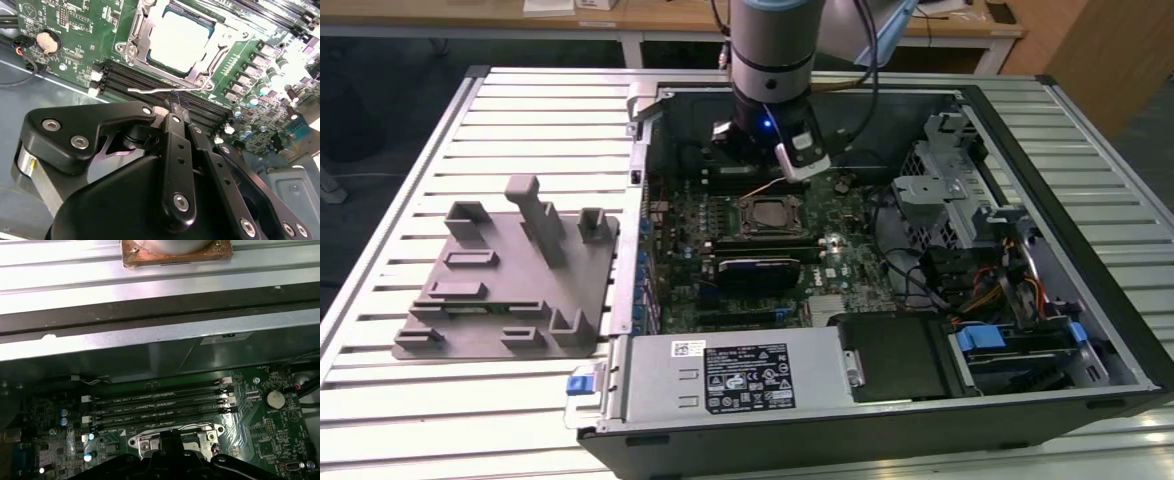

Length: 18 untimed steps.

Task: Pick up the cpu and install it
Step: 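Install the first cpu locking lever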

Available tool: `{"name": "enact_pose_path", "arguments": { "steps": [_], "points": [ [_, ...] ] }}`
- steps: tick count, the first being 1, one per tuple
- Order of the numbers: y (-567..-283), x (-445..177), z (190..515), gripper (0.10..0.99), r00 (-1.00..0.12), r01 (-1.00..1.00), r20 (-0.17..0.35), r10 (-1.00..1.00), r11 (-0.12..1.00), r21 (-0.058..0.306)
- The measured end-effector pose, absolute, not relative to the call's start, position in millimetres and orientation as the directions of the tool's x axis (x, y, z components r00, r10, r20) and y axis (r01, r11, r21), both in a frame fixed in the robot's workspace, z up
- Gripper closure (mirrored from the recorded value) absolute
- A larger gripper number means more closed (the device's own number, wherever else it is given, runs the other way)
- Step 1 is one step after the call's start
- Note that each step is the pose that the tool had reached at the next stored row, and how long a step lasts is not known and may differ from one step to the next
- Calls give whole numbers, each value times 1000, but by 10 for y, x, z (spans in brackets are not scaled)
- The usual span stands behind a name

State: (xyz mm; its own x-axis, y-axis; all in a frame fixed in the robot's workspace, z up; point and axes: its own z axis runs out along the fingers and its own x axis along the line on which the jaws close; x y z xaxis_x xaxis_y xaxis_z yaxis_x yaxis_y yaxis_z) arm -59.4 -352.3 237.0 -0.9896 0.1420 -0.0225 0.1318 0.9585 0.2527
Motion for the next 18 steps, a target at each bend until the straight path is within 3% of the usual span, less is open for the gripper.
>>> {"name": "enact_pose_path", "arguments": {
  "steps": [18],
  "points": [
    [-3465, -515, 2226, 980, -989, 137, -25, 148, 959, 249]
  ]
}}
